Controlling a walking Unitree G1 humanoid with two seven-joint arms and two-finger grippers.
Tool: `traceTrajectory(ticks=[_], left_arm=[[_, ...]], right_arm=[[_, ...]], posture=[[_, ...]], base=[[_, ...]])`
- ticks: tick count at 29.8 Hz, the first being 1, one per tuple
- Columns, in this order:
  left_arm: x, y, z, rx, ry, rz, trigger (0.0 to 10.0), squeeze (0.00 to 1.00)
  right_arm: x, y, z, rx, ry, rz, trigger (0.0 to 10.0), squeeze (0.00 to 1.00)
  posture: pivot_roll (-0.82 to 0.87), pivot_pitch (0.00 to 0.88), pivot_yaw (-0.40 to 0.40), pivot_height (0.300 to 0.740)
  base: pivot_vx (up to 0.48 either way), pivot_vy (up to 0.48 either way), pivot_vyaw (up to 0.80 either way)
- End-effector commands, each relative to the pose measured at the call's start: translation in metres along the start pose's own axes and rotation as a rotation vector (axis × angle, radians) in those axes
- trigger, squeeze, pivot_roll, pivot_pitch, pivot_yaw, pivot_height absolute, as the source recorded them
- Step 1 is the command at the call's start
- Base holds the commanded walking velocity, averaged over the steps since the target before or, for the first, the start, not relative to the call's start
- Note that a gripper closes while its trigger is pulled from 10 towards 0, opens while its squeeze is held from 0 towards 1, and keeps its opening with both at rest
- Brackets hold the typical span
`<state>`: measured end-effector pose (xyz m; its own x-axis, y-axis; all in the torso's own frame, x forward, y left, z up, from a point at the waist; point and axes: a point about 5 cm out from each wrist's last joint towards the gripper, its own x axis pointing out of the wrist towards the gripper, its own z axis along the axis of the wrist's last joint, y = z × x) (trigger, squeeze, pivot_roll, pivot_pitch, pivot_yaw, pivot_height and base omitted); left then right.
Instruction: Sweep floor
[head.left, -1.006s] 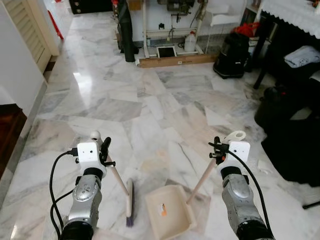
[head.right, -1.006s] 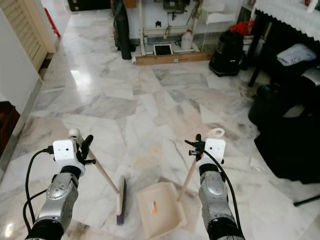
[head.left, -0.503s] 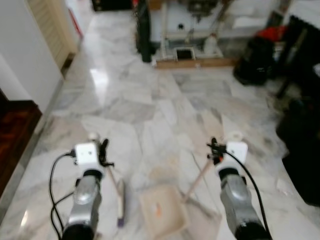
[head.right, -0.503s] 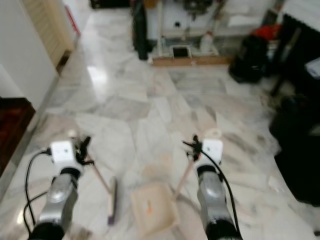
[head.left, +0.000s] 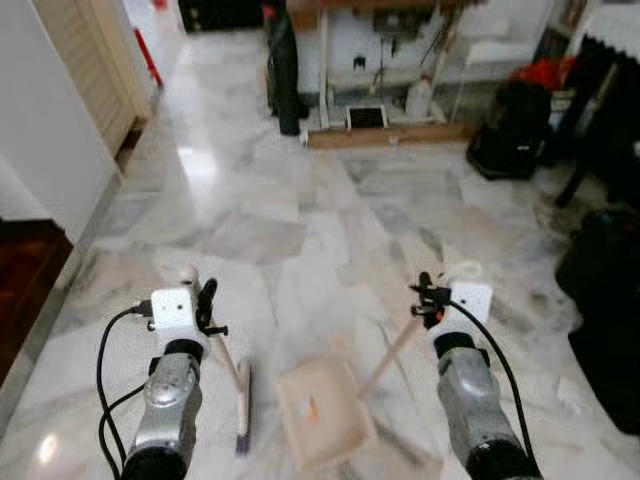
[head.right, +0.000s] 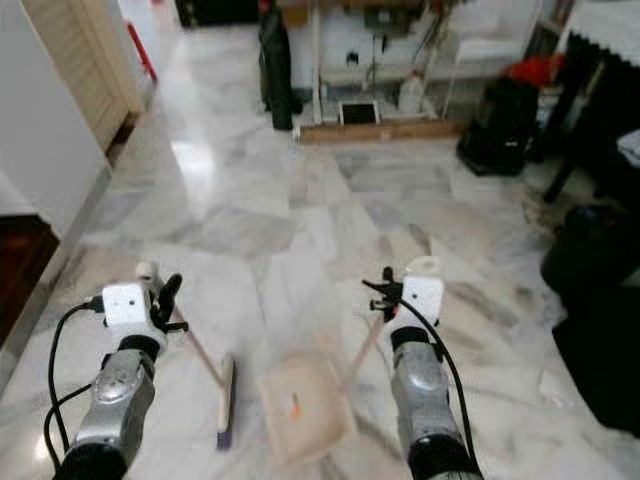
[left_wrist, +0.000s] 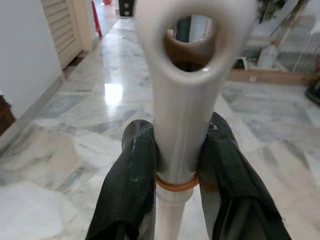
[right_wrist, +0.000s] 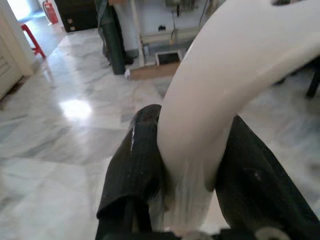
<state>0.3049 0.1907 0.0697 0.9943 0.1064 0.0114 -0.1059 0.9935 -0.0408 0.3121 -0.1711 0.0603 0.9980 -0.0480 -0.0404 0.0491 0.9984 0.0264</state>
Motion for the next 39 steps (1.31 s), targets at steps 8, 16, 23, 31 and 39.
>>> traceTrajectory(ticks=[8, 16, 23, 31, 39], left_arm=[[0.0028, 0.0029, 0.0060, 0.005, -0.023, 0.004, 10.0, 0.00], [0.0017, 0.0020, 0.0055, 0.002, -0.024, 0.002, 10.0, 0.00], [0.0004, 0.0030, 0.0047, 0.007, -0.023, -0.003, 10.0, 0.00], [0.0029, 0.0037, 0.0067, 0.014, -0.025, -0.020, 10.0, 0.00], [0.0023, -0.0016, 0.0084, -0.003, -0.044, -0.065, 10.0, 0.00]], right_arm=[[0.0051, 0.0087, 0.0106, 0.023, -0.050, 0.014, 10.0, 0.00], [0.0034, 0.0103, 0.0091, 0.025, -0.050, 0.019, 10.0, 0.00], [0.0027, 0.0089, 0.0088, 0.031, -0.055, 0.008, 10.0, 0.00], [0.0013, 0.0014, 0.0073, 0.033, -0.055, -0.022, 10.0, 0.00], [0.0003, 0.0018, 0.0037, 0.046, -0.039, -0.029, 10.0, 0.00]], posture=[[-0.04, 0.023, -0.003, 0.740], [-0.03, 0.021, -0.007, 0.740], [-0.03, 0.012, -0.001, 0.740], [-0.03, 0.000, 0.006, 0.740], [-0.02, 0.000, 0.007, 0.740]], base=[[0.345, 0.000, 0.00], [0.348, 0.000, 0.00], [0.349, 0.000, 0.00], [0.348, 0.000, 0.00], [0.172, 0.000, 0.00]])
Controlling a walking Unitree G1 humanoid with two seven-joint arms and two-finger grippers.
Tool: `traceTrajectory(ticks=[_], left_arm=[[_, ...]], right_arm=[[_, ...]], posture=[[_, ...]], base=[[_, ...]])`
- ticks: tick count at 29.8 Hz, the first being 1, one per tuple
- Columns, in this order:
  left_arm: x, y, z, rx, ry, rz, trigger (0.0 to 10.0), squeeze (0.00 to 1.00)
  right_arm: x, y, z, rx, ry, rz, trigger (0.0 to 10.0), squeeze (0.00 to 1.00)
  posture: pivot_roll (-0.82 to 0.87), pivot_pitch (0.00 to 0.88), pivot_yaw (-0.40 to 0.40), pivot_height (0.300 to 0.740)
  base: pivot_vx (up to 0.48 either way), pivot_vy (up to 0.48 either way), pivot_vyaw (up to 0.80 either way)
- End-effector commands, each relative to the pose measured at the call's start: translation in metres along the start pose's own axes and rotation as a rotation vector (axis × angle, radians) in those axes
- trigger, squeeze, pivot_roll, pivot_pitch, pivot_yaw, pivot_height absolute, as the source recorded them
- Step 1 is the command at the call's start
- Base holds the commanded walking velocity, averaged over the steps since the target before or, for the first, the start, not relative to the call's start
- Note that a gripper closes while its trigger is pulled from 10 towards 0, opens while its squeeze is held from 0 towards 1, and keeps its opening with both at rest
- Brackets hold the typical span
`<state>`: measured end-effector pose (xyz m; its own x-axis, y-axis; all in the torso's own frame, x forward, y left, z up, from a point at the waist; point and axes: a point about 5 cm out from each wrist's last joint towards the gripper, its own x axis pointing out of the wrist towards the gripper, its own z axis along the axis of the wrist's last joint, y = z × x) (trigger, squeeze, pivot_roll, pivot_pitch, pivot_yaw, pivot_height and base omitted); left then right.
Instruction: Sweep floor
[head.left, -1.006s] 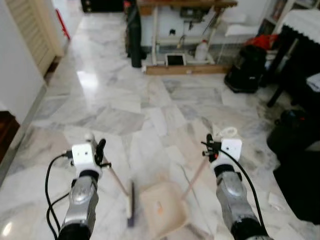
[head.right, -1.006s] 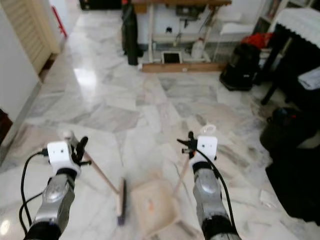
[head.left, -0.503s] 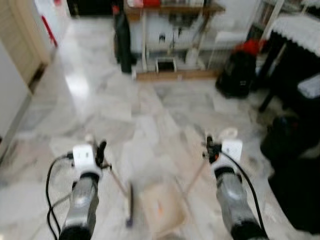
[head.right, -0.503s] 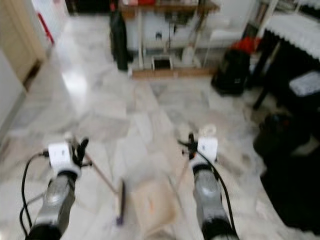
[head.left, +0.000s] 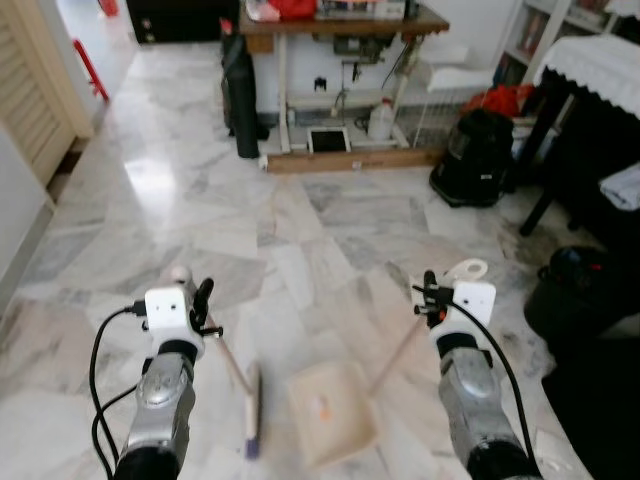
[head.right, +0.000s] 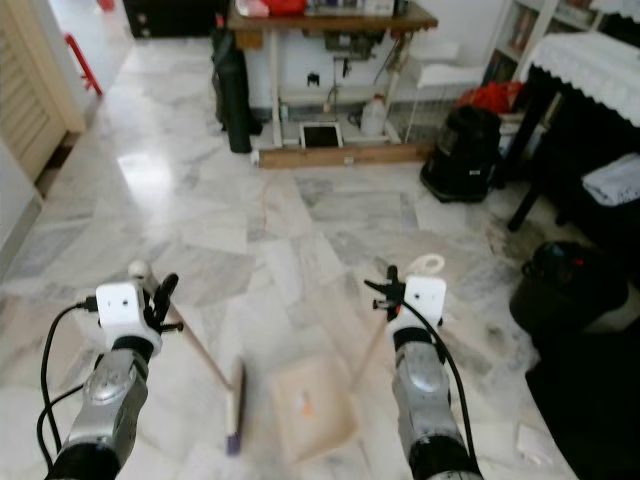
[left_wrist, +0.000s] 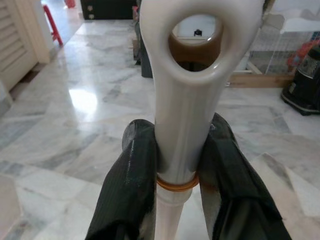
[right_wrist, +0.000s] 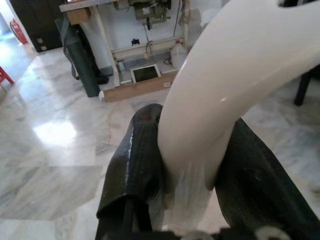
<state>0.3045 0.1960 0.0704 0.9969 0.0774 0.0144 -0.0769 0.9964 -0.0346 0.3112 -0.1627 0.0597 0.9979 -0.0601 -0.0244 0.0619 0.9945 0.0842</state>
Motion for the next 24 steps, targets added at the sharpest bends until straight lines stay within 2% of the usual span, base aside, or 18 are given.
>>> traceTrajectory(ticks=[1, 6, 24], left_arm=[[0.0023, -0.0070, 0.0074, -0.011, -0.042, -0.037, 10.0, 0.00], [0.0025, -0.0079, 0.0069, -0.014, -0.039, -0.046, 10.0, 0.00], [0.0045, -0.0107, 0.0059, -0.019, -0.024, -0.060, 10.0, 0.00]], right_arm=[[0.0017, -0.0062, 0.0047, -0.011, -0.023, -0.017, 10.0, 0.00], [0.0017, -0.0061, 0.0035, 0.001, -0.016, -0.025, 10.0, 0.00], [0.0039, -0.0107, 0.0061, -0.007, -0.018, -0.046, 10.0, 0.00]], posture=[[-0.02, 0.000, 0.007, 0.740], [-0.02, 0.000, 0.009, 0.740], [-0.03, 0.000, 0.014, 0.740]], base=[[0.000, 0.000, 0.00], [0.000, 0.000, -0.18], [0.000, 0.000, -0.80]])
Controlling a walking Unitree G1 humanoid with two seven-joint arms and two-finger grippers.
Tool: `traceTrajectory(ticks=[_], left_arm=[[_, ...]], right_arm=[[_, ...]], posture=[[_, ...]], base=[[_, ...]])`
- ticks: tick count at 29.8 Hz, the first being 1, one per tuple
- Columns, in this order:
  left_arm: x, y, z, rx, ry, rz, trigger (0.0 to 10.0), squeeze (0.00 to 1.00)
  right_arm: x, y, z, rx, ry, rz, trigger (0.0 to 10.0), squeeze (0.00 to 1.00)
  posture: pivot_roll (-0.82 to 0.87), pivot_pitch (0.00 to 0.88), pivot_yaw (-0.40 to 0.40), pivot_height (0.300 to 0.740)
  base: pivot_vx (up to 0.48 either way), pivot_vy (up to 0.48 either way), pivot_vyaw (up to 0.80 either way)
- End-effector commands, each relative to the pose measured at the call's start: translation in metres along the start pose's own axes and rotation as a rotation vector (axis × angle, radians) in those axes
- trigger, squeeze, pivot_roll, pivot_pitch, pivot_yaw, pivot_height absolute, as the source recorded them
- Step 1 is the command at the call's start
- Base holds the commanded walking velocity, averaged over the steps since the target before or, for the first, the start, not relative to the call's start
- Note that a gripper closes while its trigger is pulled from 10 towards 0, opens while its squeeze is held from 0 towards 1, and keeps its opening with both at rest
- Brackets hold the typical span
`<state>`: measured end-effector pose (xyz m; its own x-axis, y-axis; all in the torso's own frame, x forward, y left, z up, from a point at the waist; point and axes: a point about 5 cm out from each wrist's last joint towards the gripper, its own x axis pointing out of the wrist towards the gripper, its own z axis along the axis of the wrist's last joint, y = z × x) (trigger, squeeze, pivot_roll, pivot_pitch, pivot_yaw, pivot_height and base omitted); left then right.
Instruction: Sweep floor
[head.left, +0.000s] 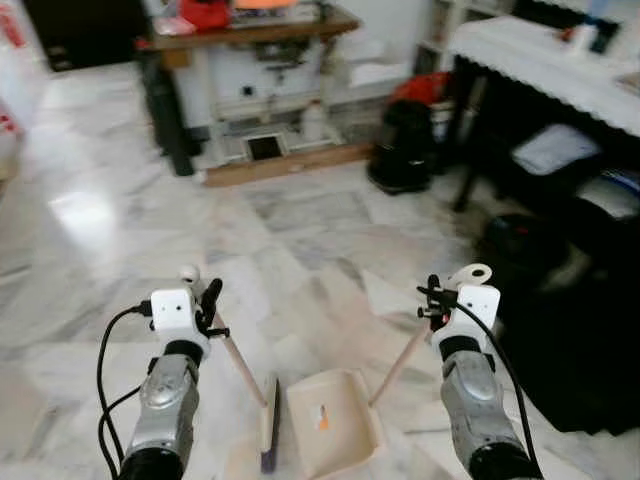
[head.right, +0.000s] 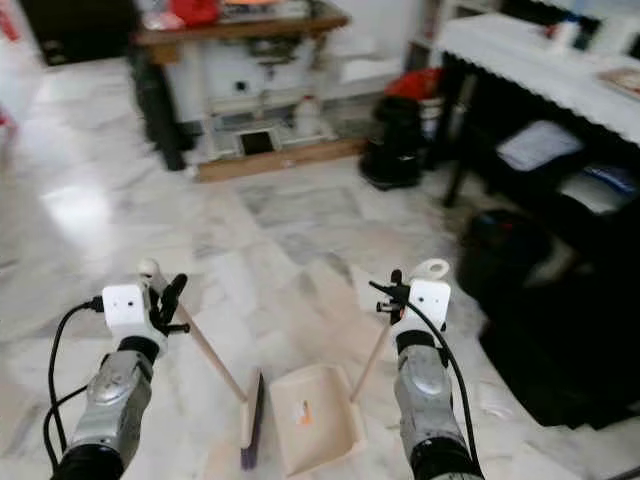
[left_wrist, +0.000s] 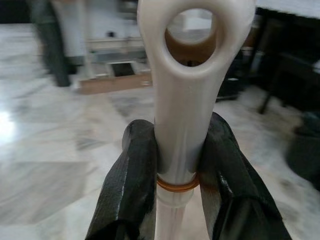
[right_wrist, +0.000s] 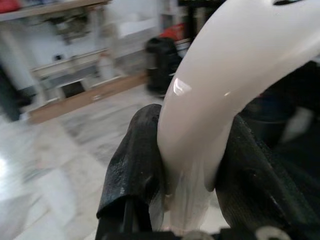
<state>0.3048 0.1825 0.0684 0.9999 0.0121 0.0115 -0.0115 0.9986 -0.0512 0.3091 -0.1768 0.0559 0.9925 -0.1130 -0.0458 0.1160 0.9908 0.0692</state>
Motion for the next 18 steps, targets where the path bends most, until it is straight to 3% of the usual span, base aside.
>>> traceTrajectory(ticks=[1, 18], left_arm=[[0.0052, 0.0028, 0.0089, 0.000, -0.031, 0.004, 10.0, 0.00], [0.0051, 0.0040, 0.0098, -0.002, -0.032, 0.002, 10.0, 0.00]], right_arm=[[0.0048, 0.0039, 0.0091, 0.007, -0.036, 0.009, 10.0, 0.00], [0.0043, 0.0046, 0.0091, 0.003, -0.039, 0.008, 10.0, 0.00]], posture=[[-0.03, 0.000, 0.014, 0.740], [-0.03, 0.000, 0.012, 0.740]], base=[[0.000, 0.000, -0.80], [0.000, 0.000, -0.80]])
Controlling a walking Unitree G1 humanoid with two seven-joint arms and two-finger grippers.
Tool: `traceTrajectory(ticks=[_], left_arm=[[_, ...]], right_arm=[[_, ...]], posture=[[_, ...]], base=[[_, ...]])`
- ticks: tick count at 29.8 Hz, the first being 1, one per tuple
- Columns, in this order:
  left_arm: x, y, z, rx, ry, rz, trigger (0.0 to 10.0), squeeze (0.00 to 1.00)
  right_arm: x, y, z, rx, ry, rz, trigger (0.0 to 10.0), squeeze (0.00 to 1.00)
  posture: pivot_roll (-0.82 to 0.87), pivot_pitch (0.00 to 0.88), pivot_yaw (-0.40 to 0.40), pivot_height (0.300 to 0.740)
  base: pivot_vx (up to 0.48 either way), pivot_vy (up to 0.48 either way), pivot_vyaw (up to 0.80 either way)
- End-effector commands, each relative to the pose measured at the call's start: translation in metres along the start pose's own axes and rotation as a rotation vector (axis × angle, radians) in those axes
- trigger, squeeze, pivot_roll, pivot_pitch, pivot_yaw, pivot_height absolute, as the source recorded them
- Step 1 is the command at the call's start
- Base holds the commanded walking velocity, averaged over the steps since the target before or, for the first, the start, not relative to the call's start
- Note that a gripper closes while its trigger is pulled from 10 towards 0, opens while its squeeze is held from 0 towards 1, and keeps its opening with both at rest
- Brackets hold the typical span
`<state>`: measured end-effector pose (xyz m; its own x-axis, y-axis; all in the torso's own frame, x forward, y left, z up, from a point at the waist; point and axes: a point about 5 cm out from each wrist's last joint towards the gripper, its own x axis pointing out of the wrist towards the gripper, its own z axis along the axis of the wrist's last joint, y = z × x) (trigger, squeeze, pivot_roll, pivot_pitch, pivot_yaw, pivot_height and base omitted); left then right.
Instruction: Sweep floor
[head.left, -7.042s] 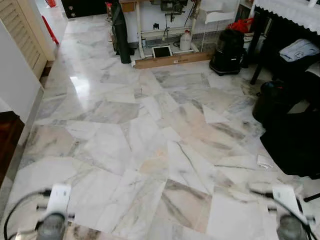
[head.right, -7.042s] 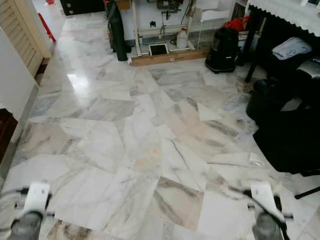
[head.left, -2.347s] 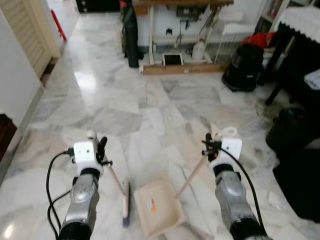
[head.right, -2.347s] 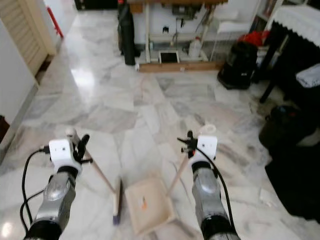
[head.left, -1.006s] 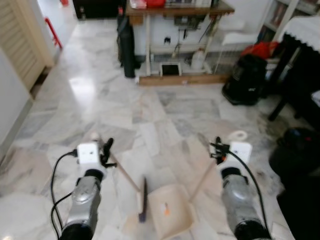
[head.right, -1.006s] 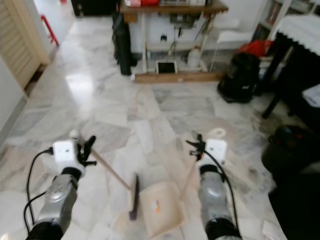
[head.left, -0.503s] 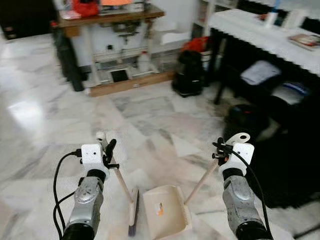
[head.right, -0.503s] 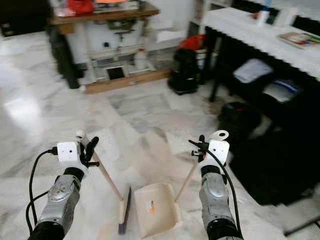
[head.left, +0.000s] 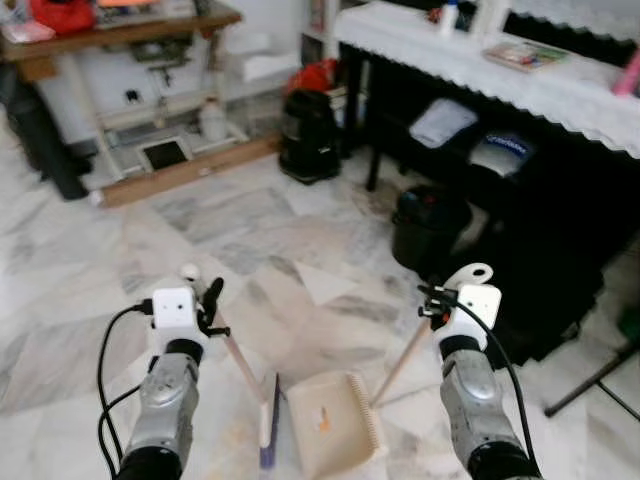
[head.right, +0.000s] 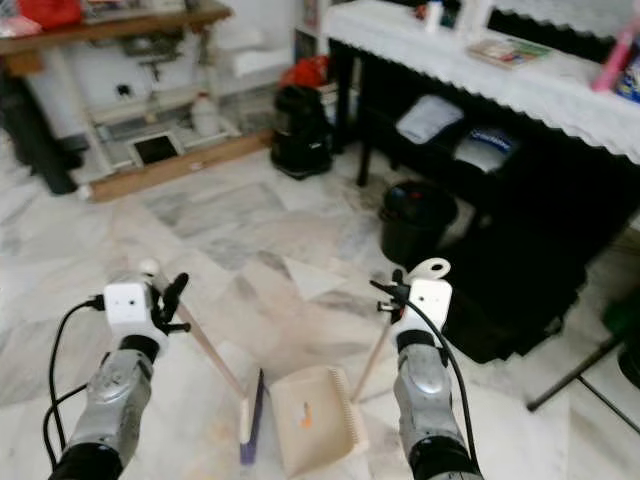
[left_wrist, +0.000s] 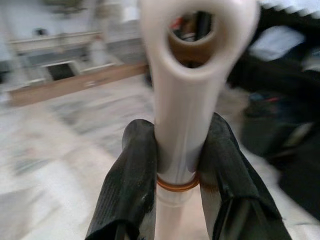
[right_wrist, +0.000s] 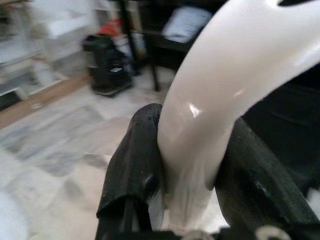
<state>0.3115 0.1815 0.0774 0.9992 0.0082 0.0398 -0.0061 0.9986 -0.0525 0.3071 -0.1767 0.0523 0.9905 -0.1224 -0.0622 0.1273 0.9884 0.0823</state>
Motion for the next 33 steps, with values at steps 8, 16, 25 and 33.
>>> traceTrajectory(ticks=[8, 16, 25, 33], left_arm=[[-0.0014, 0.0043, 0.0014, -0.001, -0.003, -0.002, 10.0, 0.00], [-0.0018, 0.0042, 0.0008, -0.001, 0.001, -0.001, 10.0, 0.00], [-0.0016, 0.0037, 0.0011, -0.003, 0.002, -0.003, 10.0, 0.00], [-0.0006, 0.0007, 0.0022, -0.008, -0.002, -0.013, 10.0, 0.00]], right_arm=[[0.0052, 0.0046, 0.0123, -0.009, -0.054, 0.014, 10.0, 0.00], [0.0053, 0.0052, 0.0125, -0.009, -0.054, 0.016, 10.0, 0.00], [0.0053, 0.0062, 0.0131, -0.005, -0.056, 0.017, 10.0, 0.00], [0.0042, 0.0070, 0.0126, -0.005, -0.057, 0.015, 10.0, 0.00]], posture=[[-0.03, 0.009, 0.013, 0.740], [-0.03, 0.021, 0.012, 0.740], [-0.03, 0.028, 0.013, 0.740], [-0.03, 0.031, 0.017, 0.740]], base=[[0.000, 0.000, -0.80], [0.000, 0.000, -0.80], [0.000, 0.000, -0.80], [0.000, 0.000, -0.80]])
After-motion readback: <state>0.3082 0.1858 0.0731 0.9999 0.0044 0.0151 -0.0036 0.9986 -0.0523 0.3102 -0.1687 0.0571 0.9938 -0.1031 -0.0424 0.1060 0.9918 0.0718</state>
